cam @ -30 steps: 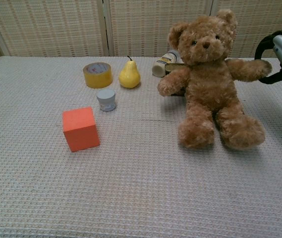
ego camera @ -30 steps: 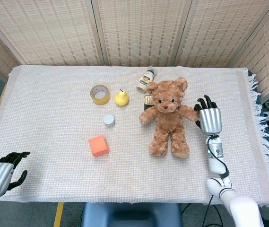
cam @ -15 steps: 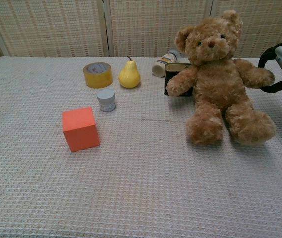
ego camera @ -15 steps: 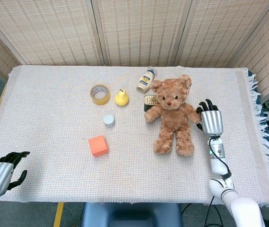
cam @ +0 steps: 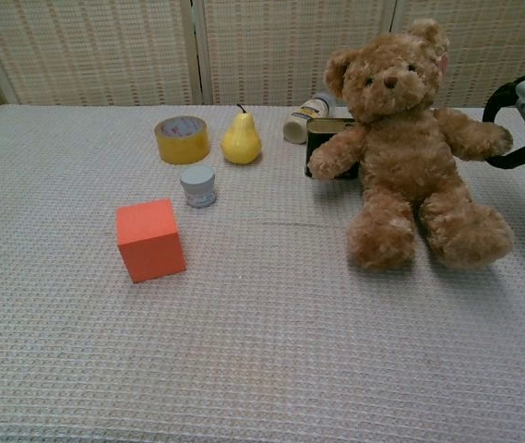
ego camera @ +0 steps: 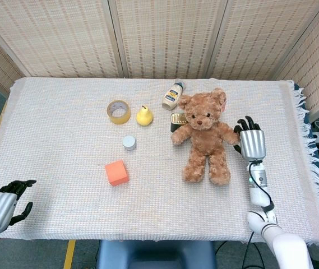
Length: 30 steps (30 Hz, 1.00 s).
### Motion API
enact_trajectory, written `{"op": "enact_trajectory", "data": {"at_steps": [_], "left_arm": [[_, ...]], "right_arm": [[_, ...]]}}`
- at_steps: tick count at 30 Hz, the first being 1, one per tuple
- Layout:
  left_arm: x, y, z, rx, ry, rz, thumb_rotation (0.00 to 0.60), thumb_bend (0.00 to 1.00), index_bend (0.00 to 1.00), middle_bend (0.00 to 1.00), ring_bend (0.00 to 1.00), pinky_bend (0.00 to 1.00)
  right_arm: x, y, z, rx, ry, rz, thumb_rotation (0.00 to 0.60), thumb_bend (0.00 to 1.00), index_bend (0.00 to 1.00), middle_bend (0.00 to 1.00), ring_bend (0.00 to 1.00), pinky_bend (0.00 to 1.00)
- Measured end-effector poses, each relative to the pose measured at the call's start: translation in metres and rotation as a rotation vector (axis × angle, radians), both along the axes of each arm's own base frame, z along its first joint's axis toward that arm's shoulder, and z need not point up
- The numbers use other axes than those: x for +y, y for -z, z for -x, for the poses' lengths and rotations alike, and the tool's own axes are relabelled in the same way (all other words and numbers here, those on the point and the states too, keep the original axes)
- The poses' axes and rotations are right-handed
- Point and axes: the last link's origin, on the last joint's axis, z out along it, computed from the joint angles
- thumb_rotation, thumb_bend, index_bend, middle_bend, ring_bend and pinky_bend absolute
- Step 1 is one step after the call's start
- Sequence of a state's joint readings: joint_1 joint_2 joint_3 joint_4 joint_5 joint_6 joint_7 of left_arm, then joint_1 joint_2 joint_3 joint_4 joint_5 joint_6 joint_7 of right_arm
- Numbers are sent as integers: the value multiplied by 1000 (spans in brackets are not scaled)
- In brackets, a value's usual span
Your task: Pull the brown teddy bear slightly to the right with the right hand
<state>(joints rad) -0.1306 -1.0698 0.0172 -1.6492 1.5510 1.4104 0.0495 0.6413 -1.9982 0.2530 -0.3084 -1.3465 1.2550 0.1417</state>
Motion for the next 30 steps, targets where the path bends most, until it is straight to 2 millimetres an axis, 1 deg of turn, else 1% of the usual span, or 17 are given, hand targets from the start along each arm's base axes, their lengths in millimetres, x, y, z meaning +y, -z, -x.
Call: {"op": "enact_trajectory", "data": {"at_steps": [1,2,3,4,6,8,11,13,17,20,23,24,27,30], "left_arm": [[0,0,0,-2,-2,0,600,420,222,292,227,387],[1,0,0,-3,-3,0,600,420,222,292,227,387],[1,0,0,-3,-3,-1,600,420,222,292,227,387],[1,0,1,-2,-2,-2,600,420,222,292,227,387],[1,0,1,1,-3,-1,600,420,222,292,226,387],[1,-1,1,-3,-5,-1,600,420,222,292,226,387],[1,-1,1,-1,-1,-1,600,420,222,292,227,387],[1,0,1,-1,-3,1,600,421,222,293,227,387],[2,0,1,-2,-4,1,600,420,222,292,226,387],[2,1,2,0,-11,4,600,420,222,294,227,387],[1,0,0,-2,-9,2,600,421,222,294,229,387],[1,0,0,1,-4,0,600,421,222,294,229,387],[1,1,-1,2,-3,0,600,419,222,294,229,387],[1,2,-2,9,0,2,600,421,222,295,228,388]], "right_arm": [[1,1,0,-2,-2,-7,600,211,463,302,156,407],[1,2,0,-6,-4,-15,600,210,395,286,128,398],[2,3,0,-15,-10,-26,600,210,307,247,78,360],[2,4,0,-25,-17,-35,600,210,253,215,49,327],[4,4,-1,-53,-38,-59,600,210,90,104,1,203],[8,3,-2,-77,-60,-76,600,202,19,46,0,158],[17,-1,-3,-118,-100,-105,600,186,0,5,0,139],[27,-6,-5,-146,-125,-130,600,185,0,0,0,133],[55,-21,-8,-193,-151,-185,600,185,0,0,0,131],[87,-43,-10,-207,-139,-220,600,184,0,0,0,131],[127,-75,-5,-203,-88,-222,600,184,0,0,0,131],[143,-91,0,-192,-57,-209,600,184,0,0,0,131],[176,-122,8,-160,8,-162,600,185,0,0,0,131],[204,-133,16,-111,42,-108,600,185,0,0,0,132]]}}
